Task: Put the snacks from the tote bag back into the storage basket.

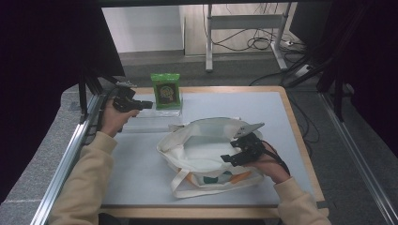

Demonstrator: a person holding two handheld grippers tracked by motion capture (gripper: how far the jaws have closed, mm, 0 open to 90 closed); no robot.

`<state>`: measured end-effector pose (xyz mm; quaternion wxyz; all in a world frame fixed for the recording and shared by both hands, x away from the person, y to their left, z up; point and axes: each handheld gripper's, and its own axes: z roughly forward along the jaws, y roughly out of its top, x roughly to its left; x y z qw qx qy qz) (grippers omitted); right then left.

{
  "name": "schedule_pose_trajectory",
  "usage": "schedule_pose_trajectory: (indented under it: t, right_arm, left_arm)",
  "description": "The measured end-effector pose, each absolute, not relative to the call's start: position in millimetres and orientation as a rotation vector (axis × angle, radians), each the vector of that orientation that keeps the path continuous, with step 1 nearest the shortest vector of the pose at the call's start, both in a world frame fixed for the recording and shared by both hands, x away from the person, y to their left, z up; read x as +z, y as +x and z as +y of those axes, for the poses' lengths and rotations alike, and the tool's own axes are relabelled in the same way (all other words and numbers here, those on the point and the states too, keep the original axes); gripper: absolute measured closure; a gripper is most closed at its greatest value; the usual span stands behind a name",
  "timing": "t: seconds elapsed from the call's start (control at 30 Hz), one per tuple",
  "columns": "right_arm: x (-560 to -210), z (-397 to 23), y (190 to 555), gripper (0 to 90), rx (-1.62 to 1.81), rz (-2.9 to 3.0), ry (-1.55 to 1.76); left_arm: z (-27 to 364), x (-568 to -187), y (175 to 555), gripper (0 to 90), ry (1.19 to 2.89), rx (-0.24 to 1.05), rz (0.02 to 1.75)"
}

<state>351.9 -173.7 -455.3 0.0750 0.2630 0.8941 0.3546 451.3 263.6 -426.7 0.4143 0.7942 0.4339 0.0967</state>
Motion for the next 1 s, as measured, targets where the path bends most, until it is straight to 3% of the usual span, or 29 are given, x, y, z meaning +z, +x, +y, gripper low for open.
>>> schedule_pose_trajectory:
  t: [0.23,0.37,0.7,1.0]
  right_arm:
    - [-450.8,-175.4,352.8,29.2,1.077,2.666,0.795]
    - [-450.0,-176.7,354.1,29.2,1.083,2.661,0.797]
    - [-443.3,-182.4,353.5,29.3,1.105,2.632,0.805]
    - [-441.9,-185.6,353.9,29.4,1.116,2.624,0.806]
  left_arm:
    - [258.2,-423.9,429.2,60.9,2.0,0.232,1.043]
    - [257.0,-422.4,412.8,53.6,1.997,0.232,1.014]
    - [251.9,-425.9,386.2,43.6,2.021,0.211,1.009]
    - [255.4,-435.9,363.5,41.8,2.029,0.203,1.029]
